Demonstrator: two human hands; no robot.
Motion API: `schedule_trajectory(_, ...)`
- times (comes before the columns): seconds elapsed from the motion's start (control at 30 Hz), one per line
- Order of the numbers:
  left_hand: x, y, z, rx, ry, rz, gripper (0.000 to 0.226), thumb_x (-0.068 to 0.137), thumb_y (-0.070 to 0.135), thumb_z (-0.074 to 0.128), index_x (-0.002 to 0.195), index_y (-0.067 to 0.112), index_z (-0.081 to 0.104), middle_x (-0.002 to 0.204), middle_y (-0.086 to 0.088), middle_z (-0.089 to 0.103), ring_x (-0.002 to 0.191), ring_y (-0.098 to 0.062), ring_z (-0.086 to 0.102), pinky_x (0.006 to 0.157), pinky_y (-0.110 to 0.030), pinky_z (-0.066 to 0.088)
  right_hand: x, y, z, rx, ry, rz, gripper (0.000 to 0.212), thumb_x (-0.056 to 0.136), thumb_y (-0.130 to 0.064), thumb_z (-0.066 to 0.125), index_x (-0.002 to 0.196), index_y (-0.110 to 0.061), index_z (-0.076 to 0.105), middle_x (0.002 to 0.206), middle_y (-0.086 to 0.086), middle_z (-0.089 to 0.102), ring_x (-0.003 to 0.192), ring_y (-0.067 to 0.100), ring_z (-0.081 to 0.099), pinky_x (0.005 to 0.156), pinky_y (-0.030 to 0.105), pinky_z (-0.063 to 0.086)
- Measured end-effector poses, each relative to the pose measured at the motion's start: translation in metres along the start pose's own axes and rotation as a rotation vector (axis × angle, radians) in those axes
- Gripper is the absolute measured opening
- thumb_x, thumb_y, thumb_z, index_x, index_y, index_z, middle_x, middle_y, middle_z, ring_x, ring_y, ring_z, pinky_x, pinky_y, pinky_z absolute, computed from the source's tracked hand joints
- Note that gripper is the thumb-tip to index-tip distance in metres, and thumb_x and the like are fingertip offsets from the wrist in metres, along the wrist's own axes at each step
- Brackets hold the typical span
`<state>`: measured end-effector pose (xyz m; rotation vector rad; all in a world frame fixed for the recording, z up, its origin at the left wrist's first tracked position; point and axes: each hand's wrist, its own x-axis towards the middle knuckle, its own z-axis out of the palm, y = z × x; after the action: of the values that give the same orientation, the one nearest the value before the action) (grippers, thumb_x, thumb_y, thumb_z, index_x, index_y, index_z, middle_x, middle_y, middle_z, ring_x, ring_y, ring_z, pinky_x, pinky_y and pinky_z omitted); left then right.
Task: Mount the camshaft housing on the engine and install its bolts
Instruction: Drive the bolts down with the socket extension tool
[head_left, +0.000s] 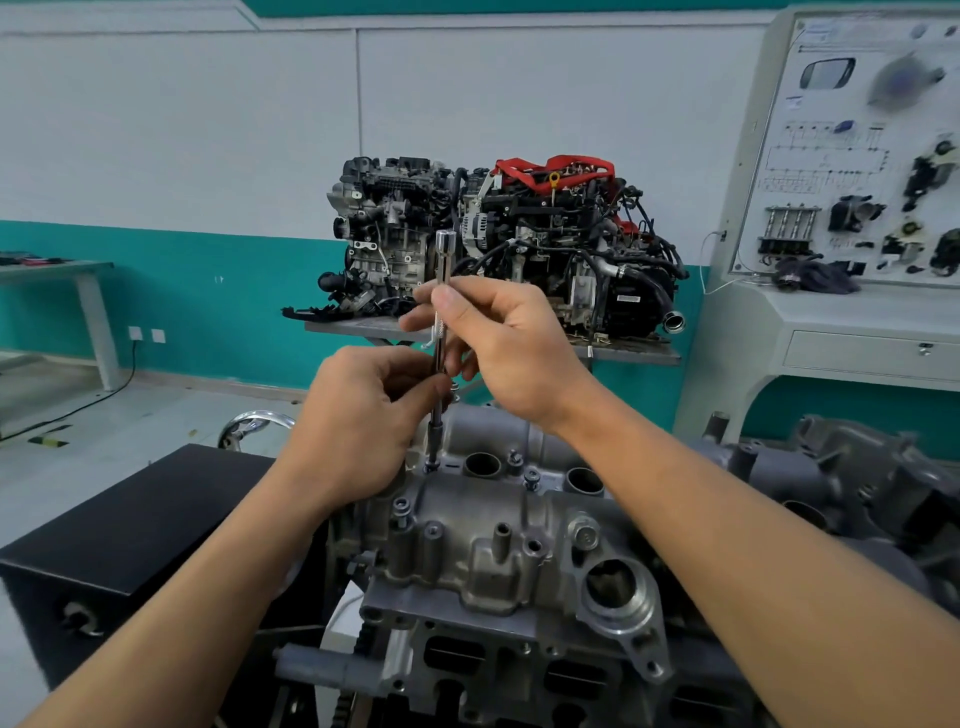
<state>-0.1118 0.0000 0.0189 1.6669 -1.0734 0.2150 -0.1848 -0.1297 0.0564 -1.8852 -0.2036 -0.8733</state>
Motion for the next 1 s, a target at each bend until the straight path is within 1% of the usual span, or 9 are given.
schedule_trajectory(0.07, -0.0002, -0.0002, -0.0013, 0.005, -0.057, 0.016, 0.015, 0.097, 0.014, 0.062, 0.093, 0.016, 0.076, 0.082, 0.005, 0.078, 0.076, -0.003, 0.071, 0.071, -0.018, 0.054, -0.0007, -0.0009, -0.0007, -0.011, -0.029, 0.011, 0.016, 0.102, -0.006, 0.049, 0.105, -0.002, 0.064, 0.09, 0.006, 0.073, 0.049, 0.007, 0.05, 0.048, 0.016, 0.044)
schedule_trajectory(0.2, 0.0026, 0.0017, 0.0016, -0.021, -0.097, -0.007, 0.014, 0.094, 0.023, 0.066, 0.089, 0.016, 0.076, 0.081, -0.006, 0.076, 0.07, -0.009, 0.069, 0.065, -0.027, 0.052, -0.0008, -0.0002, 0.0, -0.008, 0.053, 0.011, 0.009, 0.092, -0.003, 0.065, 0.083, -0.004, 0.066, 0.074, 0.006, 0.073, 0.044, 0.008, 0.054, 0.045, 0.018, 0.045)
schedule_trajectory(0.33, 0.0043, -0.0005, 0.0008, -0.026, 0.082, -0.079, 0.015, 0.074, 0.032, 0.085, 0.082, 0.02, 0.079, 0.069, 0.007, 0.076, 0.064, 0.001, 0.071, 0.057, -0.009, 0.05, 0.0, 0.0023, 0.0017, 0.016, 0.178, -0.012, 0.023, 0.075, -0.001, 0.082, 0.069, -0.007, 0.061, 0.056, -0.001, 0.067, 0.042, 0.004, 0.058, 0.043, 0.016, 0.045)
schedule_trajectory(0.47, 0.0, -0.0002, 0.002, -0.006, 0.046, -0.03, 0.006, 0.085, 0.017, 0.077, 0.08, 0.021, 0.076, 0.069, 0.012, 0.075, 0.066, -0.002, 0.07, 0.058, -0.008, 0.048, -0.0006, -0.0012, 0.0019, 0.015, 0.092, 0.007, 0.011, 0.09, -0.009, 0.07, 0.086, 0.0, 0.067, 0.074, 0.015, 0.07, 0.047, 0.009, 0.056, 0.048, 0.02, 0.048)
schedule_trajectory(0.57, -0.0007, -0.0003, -0.0006, 0.015, -0.042, -0.005, 0.014, 0.095, 0.014, 0.065, 0.086, 0.015, 0.075, 0.077, 0.004, 0.076, 0.075, -0.012, 0.071, 0.07, -0.025, 0.056, -0.0013, -0.0038, 0.0015, 0.03, 0.0, 0.027, 0.017, 0.102, -0.007, 0.05, 0.099, -0.002, 0.066, 0.087, 0.009, 0.072, 0.049, 0.007, 0.053, 0.049, 0.017, 0.045)
schedule_trajectory(0.7, 0.0016, 0.0, 0.0008, 0.036, -0.099, -0.01, 0.014, 0.096, 0.018, 0.062, 0.089, 0.013, 0.074, 0.079, -0.007, 0.074, 0.073, -0.024, 0.068, 0.073, -0.042, 0.056, -0.0019, -0.0024, 0.0016, -0.069, 0.011, 0.023, 0.017, 0.099, -0.005, 0.054, 0.088, -0.008, 0.065, 0.081, 0.007, 0.073, 0.051, 0.008, 0.053, 0.049, 0.016, 0.044)
schedule_trajectory(0.8, 0.003, 0.0007, 0.0016, 0.038, -0.043, -0.043, 0.012, 0.082, 0.033, 0.078, 0.085, 0.021, 0.076, 0.07, 0.0, 0.074, 0.059, -0.007, 0.064, 0.059, -0.023, 0.052, -0.0005, -0.001, 0.0018, -0.069, 0.116, 0.008, 0.013, 0.088, -0.005, 0.072, 0.078, -0.005, 0.065, 0.071, 0.012, 0.072, 0.046, 0.008, 0.056, 0.047, 0.019, 0.046)
schedule_trajectory(0.9, 0.0031, -0.0006, 0.0008, 0.005, 0.076, -0.099, 0.017, 0.071, 0.031, 0.088, 0.08, 0.022, 0.078, 0.068, 0.009, 0.075, 0.061, 0.0, 0.069, 0.057, -0.011, 0.05, 0.0001, 0.0006, 0.0032, -0.095, 0.208, -0.011, 0.023, 0.076, -0.009, 0.084, 0.07, -0.006, 0.062, 0.065, 0.016, 0.07, 0.045, 0.009, 0.058, 0.046, 0.022, 0.048)
schedule_trajectory(1.0, -0.0001, -0.0012, 0.0018, -0.021, 0.091, -0.086, 0.014, 0.075, 0.023, 0.085, 0.074, 0.031, 0.073, 0.067, 0.017, 0.074, 0.062, 0.004, 0.069, 0.057, -0.007, 0.049, -0.0006, -0.0021, 0.0028, -0.094, 0.139, 0.015, 0.019, 0.085, -0.015, 0.077, 0.085, 0.001, 0.067, 0.074, 0.019, 0.071, 0.053, 0.018, 0.064, 0.057, 0.032, 0.056)
